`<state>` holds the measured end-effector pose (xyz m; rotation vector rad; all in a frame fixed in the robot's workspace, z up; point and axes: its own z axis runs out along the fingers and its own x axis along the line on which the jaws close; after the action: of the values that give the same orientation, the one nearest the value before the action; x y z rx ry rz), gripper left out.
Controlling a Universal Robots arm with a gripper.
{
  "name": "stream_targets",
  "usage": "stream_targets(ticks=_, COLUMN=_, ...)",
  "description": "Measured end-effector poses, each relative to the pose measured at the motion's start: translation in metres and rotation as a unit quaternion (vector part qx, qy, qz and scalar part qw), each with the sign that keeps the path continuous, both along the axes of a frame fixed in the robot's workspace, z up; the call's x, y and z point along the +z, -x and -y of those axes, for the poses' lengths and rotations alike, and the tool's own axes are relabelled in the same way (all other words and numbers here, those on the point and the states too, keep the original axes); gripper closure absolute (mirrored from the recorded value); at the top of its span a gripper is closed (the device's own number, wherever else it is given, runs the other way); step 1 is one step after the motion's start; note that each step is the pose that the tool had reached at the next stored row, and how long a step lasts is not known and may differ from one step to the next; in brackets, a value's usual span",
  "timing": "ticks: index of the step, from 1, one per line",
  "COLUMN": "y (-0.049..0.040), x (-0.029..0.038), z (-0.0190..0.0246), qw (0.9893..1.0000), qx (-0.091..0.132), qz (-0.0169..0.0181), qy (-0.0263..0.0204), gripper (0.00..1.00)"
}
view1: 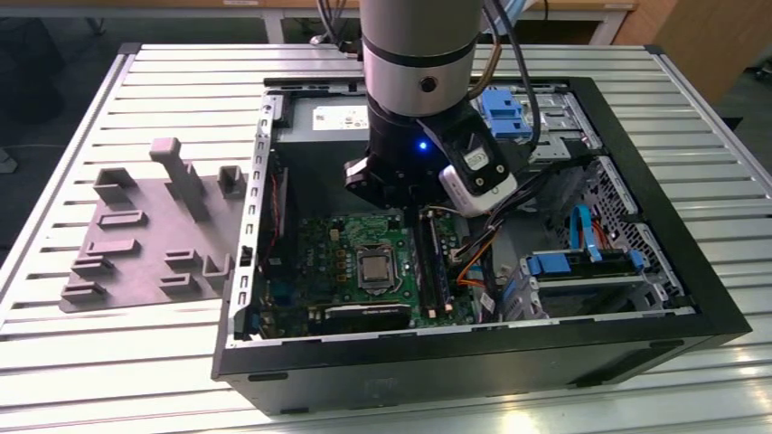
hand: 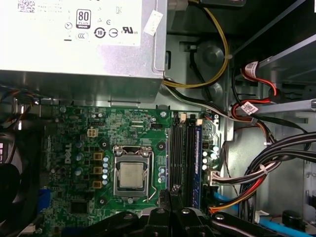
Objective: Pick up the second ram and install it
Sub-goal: 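Insert the second ram into the second slot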
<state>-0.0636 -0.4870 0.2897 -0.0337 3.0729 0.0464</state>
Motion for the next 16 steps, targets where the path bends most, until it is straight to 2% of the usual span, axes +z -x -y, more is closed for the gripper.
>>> stream_targets(ticks=16, y=-0.0004, x=-0.0078, z=0.0, qw=1.0, qx=0.0, qz=0.0001, qy=0.0, gripper=0.89)
